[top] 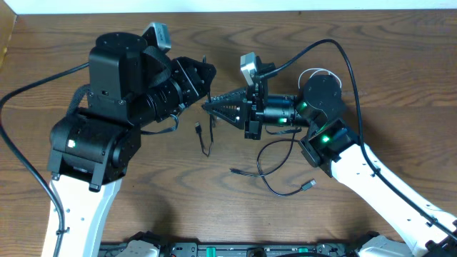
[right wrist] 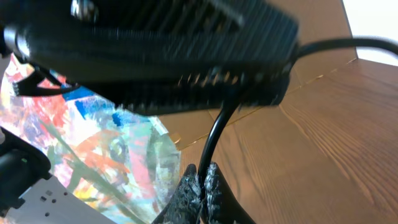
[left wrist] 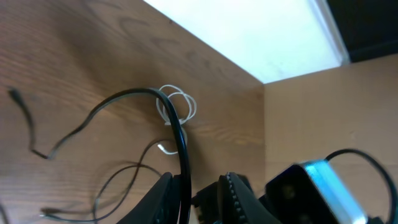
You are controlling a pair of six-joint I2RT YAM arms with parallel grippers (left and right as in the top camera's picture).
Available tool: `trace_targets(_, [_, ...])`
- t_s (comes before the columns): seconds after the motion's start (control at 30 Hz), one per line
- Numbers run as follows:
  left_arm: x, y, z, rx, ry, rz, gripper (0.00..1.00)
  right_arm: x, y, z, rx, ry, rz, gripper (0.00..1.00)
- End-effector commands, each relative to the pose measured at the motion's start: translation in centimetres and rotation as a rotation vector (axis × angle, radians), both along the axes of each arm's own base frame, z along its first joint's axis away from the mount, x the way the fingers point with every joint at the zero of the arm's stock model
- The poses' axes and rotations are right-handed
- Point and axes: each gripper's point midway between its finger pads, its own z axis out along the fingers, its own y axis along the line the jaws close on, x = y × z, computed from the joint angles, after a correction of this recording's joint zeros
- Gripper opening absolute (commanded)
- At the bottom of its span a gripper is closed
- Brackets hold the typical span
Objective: Untangle cables
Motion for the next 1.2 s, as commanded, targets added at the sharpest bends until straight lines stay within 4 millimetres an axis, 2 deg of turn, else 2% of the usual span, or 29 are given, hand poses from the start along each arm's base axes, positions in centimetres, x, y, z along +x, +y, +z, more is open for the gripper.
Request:
trace_targets(0.0, [0.1, 0.0, -0.7, 0.061, -0.022, -0.049, 0.28, 0.2, 0.2, 0.5, 0.017, 0.005, -0.013, 0.01])
trace_targets(0.23, [1.2, -0.4, -2.7, 0.099, 0.021, -0.077, 0.3, 0.4, 0.0, 0.8, 0.026, 0.012, -0.017, 0.01])
trace_targets(0.33, [2.6, 1.5, -3.3, 0.164, 0.009, 0.001, 0.3, 2.0, -1.2, 0.2, 0.009, 0.049, -0.07, 0.01])
trace_targets(0.47, [4.0, 5.8, -3.2, 0.238, -0.011, 0.167, 0.3, 5.6, -4.6, -0.3, 0.003, 0.141, -0.186, 0.01])
trace_targets(0.53, [4.2, 7.7, -2.8, 0.252, -0.02, 0.229, 0.3, 7.5, -7.0, 0.0, 0.014, 0.173, -0.256, 0.01])
trace_targets(0.67, [4.1, 10.1, -2.4, 0.252, -0.022, 0.3, 0.4, 10.4, -11.6, 1.7, 0.038, 0.199, -0.381, 0.01])
trace_targets(0.73, [4.0, 10.5, -2.5, 0.255, -0.015, 0.308, 0.46, 11.6, -13.8, 3.0, 0.028, 0.199, -0.439, 0.01])
trace_targets(0.8, [3.9, 10.5, -2.7, 0.257, -0.006, 0.307, 0.47, 12.5, -15.6, 4.4, 0.009, 0.183, -0.488, 0.02])
trace_targets(0.93, [3.9, 10.5, -2.9, 0.263, 0.003, 0.303, 0.47, 13.9, -20.6, 10.0, 0.001, 0.107, -0.644, 0.01])
trace_targets(1.07, [3.8, 10.5, -3.0, 0.278, 0.002, 0.292, 0.47, 13.7, -26.4, 16.5, 0.077, 0.026, -0.785, 0.01])
trace_targets(1.17, [3.7, 10.5, -3.2, 0.286, 0.006, 0.286, 0.47, 13.1, -31.2, 19.9, 0.131, -0.001, -0.9, 0.01])
